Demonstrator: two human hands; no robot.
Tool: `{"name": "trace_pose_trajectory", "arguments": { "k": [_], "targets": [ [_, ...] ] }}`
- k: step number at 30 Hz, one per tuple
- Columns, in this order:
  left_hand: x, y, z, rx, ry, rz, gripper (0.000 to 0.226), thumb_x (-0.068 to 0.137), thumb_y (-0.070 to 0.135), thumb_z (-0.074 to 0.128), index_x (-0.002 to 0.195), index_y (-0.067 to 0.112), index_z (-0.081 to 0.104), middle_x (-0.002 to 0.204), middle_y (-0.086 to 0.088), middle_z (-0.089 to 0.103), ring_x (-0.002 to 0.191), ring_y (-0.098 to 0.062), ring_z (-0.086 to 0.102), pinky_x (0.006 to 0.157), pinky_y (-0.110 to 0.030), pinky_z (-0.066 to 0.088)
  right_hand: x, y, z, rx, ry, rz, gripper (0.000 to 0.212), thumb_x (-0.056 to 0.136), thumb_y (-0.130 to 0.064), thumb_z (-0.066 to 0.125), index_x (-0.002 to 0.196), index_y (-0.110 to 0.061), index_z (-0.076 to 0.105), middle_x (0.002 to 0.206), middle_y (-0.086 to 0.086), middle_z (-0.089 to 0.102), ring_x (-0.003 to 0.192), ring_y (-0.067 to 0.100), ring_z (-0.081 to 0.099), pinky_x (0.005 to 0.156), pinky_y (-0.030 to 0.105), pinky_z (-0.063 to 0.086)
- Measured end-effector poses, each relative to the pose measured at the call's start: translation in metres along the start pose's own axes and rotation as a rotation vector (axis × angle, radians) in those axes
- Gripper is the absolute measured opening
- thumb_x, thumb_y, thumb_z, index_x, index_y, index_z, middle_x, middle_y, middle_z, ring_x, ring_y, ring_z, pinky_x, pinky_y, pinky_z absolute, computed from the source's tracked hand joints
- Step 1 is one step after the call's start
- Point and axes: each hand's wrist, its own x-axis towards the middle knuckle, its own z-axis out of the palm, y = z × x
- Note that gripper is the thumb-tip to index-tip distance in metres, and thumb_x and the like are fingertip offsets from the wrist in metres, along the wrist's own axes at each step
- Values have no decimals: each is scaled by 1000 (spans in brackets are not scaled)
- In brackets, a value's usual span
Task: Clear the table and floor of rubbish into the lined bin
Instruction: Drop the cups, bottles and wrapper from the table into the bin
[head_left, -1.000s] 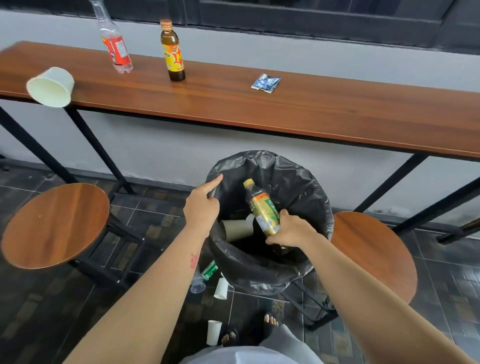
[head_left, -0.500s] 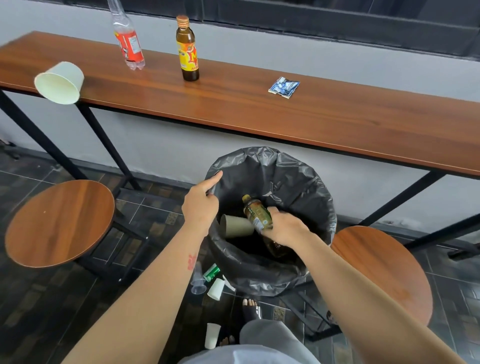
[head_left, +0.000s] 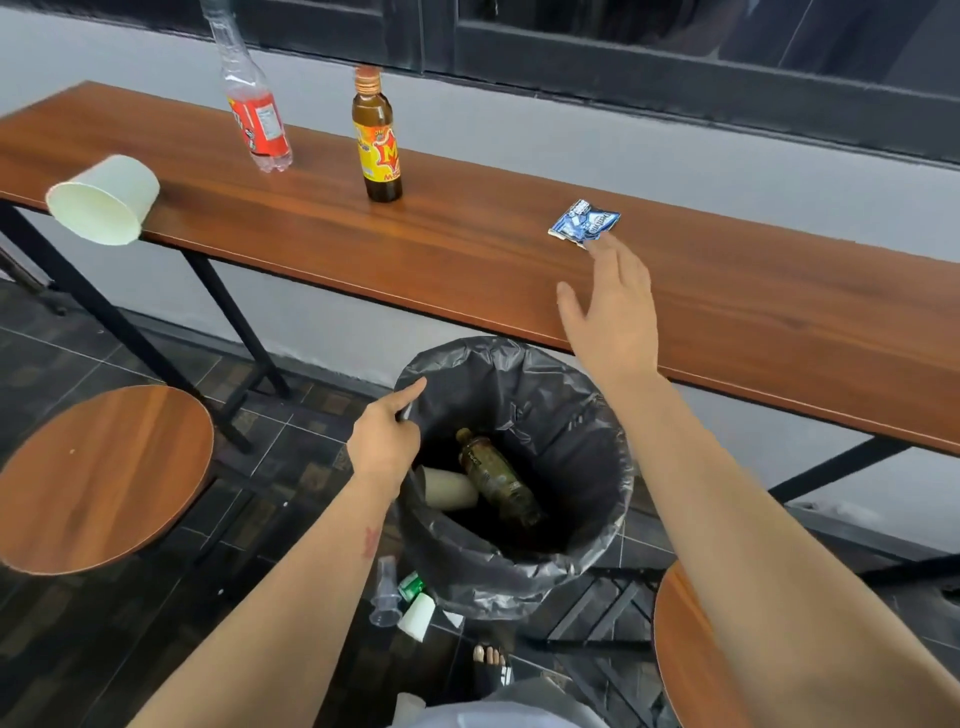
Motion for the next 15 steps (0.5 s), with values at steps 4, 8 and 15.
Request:
{"name": "trace_pose_trajectory", "arguments": {
  "k": [4,8,15],
  "targets": [
    [14,4,3,13,15,-56,73,84,-9,34,125,47,58,131,8,61,71,-12,62,43,-21,37,48,16,24,-131,-238,137,68,98,-42,47,153,-10,23,161,10,17,149,27,8,120,39,13],
    [24,9,6,74,16,-57,78,82,-11,32,128,47,55,132,8,60,72,-17,62,41,-21,32,80,24,44,-238,-383,137,72,98,-54,35,156,-18,13,164,7,2,150,24,-1,121,42,9],
    [30,13,10,94,44,-60,73,86,-10,34,130,44,55,130,10,62,76,-15,61,43,-19,34,94,29,55,-318,-484,47,67,98,-61,20,156,-28,14,163,7,10,150,25,1,121,44,4]
  ]
}}
